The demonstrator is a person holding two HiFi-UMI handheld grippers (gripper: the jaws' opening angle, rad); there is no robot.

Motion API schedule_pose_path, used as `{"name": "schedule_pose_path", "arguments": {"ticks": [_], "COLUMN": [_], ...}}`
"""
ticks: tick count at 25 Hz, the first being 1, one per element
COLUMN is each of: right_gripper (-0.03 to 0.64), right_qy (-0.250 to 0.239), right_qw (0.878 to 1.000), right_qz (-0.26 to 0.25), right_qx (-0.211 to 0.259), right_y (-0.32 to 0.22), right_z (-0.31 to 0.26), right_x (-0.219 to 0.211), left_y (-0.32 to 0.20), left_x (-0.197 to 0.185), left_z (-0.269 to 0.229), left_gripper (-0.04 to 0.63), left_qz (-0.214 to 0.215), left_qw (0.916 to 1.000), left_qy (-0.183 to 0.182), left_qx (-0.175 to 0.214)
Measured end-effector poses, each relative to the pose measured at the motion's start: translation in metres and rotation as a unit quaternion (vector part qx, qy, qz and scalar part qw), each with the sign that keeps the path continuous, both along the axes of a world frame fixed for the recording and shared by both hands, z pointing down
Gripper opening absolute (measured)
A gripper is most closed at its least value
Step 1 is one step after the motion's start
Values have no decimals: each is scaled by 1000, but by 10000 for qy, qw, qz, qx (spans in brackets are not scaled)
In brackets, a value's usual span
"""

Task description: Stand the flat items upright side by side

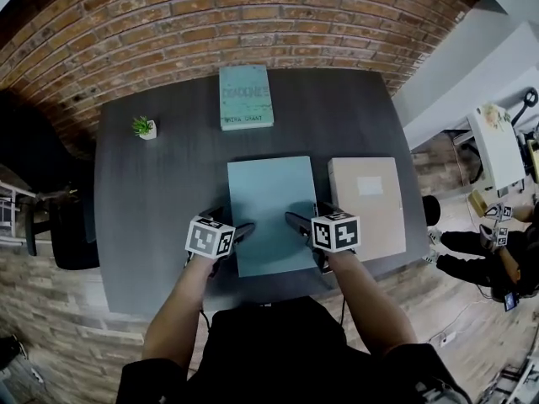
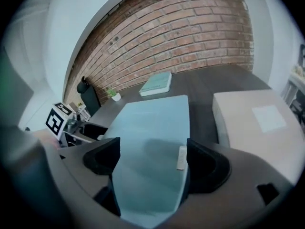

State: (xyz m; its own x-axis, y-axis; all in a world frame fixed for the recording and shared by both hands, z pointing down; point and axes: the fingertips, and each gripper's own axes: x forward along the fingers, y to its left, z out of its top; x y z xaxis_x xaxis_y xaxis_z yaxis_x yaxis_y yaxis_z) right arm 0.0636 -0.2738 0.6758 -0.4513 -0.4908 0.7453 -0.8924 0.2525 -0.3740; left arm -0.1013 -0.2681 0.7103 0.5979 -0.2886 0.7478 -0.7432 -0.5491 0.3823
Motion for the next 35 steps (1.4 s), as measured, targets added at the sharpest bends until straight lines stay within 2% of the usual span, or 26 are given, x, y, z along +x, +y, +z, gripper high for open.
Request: {"name": "schedule_pose_path", "arguments": {"ticks": [2,4,6,8,11,16,21,26,29,35], "right_gripper": [445,446,453,457,469,503,506,506,506,474], "right_qy": [12,-375,-558,-430,-311,-524,-477,-443,-266,-310], "right_qw": [9999,9983,9966,9969,9959,9920,9923,9923,9951,9992], "right_qz": [143,256,228,118,56,76,42,-36,-163,-116], "right_qx": [-71,-365,-567,-654,-847,-1147,-1146,-1154,-935,-235], "right_y": [-10,-16,-19,-24,-27,-29,-28,-35,-43,-71], "right_z": [3,5,9,19,35,55,57,57,43,-9], "right_x": [9,9,6,4,2,-5,-7,-5,-5,-10], "left_y": [-4,-9,-16,-26,-32,-31,-30,-35,-42,-71], "left_x": [-3,1,6,11,20,26,27,30,30,18], "left_z": [0,-1,-3,-5,-4,11,17,15,1,-49], "left_gripper": [457,457,457,457,459,477,491,497,496,495], "left_qz": [136,260,177,102,232,336,297,331,331,441], "left_qw": [9999,9996,9996,9991,9977,9965,9956,9972,9983,9969], "left_qy": [-36,-22,136,326,502,424,464,429,405,173], "left_qx": [-58,-107,-173,-261,-391,-644,-756,-520,-270,635]}}
